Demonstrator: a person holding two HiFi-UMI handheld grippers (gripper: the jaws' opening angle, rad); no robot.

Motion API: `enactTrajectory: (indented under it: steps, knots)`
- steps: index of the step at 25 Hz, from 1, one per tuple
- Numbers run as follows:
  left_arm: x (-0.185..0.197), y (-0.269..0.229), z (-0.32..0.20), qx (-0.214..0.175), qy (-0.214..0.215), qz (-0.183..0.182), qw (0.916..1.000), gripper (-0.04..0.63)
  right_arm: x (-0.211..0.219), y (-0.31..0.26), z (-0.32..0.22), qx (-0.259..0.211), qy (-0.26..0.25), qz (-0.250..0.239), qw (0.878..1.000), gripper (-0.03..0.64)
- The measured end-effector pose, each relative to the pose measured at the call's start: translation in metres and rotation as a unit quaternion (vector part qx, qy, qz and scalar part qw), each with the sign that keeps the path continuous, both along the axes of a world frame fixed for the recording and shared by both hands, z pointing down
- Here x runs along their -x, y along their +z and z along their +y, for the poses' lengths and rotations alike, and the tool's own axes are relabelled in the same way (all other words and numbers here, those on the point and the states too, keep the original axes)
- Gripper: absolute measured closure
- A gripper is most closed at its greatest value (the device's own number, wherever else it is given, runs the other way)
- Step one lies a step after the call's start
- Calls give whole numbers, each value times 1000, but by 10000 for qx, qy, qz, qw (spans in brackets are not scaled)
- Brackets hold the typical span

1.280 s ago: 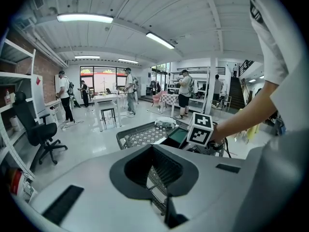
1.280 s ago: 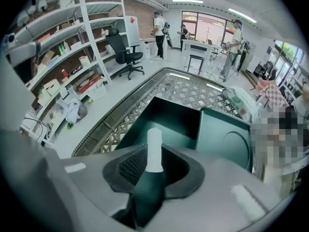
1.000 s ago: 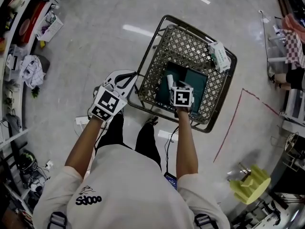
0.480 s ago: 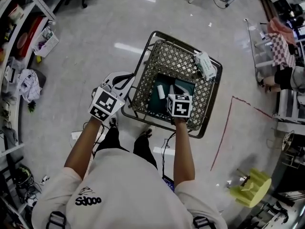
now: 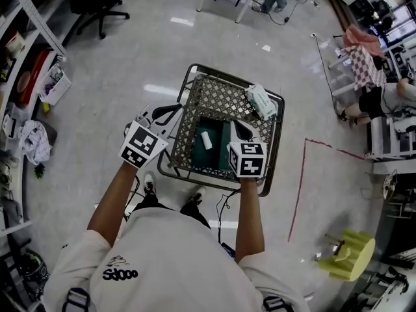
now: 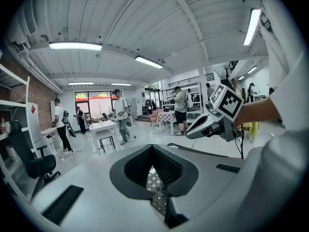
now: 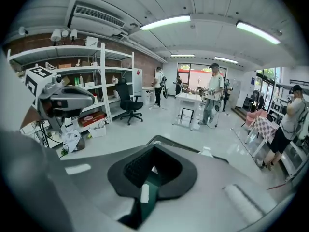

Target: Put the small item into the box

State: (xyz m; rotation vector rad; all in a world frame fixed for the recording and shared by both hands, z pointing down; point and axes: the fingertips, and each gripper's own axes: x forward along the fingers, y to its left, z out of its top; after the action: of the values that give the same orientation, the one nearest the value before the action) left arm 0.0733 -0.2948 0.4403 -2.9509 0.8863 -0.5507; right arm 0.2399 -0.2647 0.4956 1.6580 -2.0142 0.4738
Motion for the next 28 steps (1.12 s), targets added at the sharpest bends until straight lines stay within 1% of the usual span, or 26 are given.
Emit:
enactTrajectory:
  steps: [8, 14, 23, 28]
  knots:
    - [-21, -43, 0, -270, 208, 215, 9992, 589, -13, -66, 9, -606, 14, 88, 9981, 606]
    - [-30, -70, -1, -473, 333, 349, 9977, 589, -10, -108, 13, -1015, -98, 175, 9946, 606]
    - [-38, -107, 7, -778, 468, 487, 9947, 589, -10, -166, 26, -1570, -234, 325, 9868, 606]
    - [-38, -126, 12, -949, 535, 549, 9925, 589, -4, -187, 31, -1829, -308, 350, 9820, 606]
